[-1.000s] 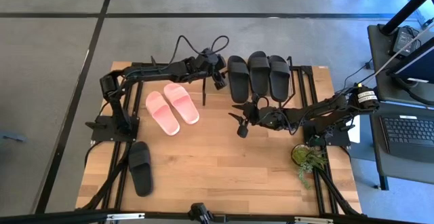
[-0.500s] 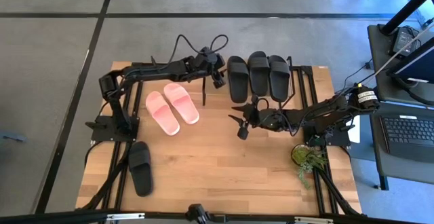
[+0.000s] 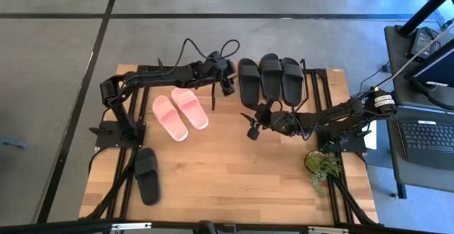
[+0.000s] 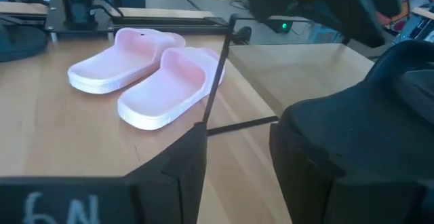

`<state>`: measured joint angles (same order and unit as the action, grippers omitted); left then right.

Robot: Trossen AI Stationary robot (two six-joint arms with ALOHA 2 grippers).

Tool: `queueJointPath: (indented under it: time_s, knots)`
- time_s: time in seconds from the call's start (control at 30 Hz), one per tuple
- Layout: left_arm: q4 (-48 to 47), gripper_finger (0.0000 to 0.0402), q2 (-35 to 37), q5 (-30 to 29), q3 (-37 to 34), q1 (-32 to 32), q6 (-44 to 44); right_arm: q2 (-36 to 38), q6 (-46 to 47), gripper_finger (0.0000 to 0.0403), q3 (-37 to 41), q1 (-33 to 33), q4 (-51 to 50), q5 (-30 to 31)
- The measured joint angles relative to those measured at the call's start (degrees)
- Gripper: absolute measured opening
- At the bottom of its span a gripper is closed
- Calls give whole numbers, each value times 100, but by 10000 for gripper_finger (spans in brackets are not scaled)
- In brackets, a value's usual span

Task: Pick and place slides into the shelf
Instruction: Put the black slide on the shelf, then adjust the center black slide on the shelf

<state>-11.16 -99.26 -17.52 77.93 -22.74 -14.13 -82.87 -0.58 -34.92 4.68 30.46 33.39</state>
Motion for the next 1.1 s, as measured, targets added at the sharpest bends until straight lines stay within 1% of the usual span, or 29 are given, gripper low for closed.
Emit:
queueJointPath:
  time_s: [0.2, 0.5, 0.73, 0.8, 0.87, 0.93, 1.03, 1.1]
  knots:
    - [-87, 228, 0, 0, -2, 57, 0, 0, 5, 161, 0, -112, -6, 2]
    - [-137, 228, 0, 0, -2, 58, -2, 0, 31, 161, 0, -94, -18, -10]
    - [-900, 228, 2, 50, -2, 163, 31, 15, 8, 162, 0, 478, -19, -158]
    - [-1139, 228, 62, 153, -11, 232, 56, 110, 26, 162, 0, 680, -250, -156]
    - [-1163, 228, 110, 282, -4, 330, 152, 306, 208, 162, 0, 864, -690, -158]
    - [-1372, 228, 242, 389, -22, 436, 182, 564, 567, 162, 0, 1030, -1203, -160]
    - [-1317, 228, 500, 392, -24, 676, 217, 1060, 1173, 162, -2, 1209, -2066, -167]
    - [-1240, 228, 802, 396, -157, 844, 305, 1418, 1527, 162, -3, 1307, -2651, -169]
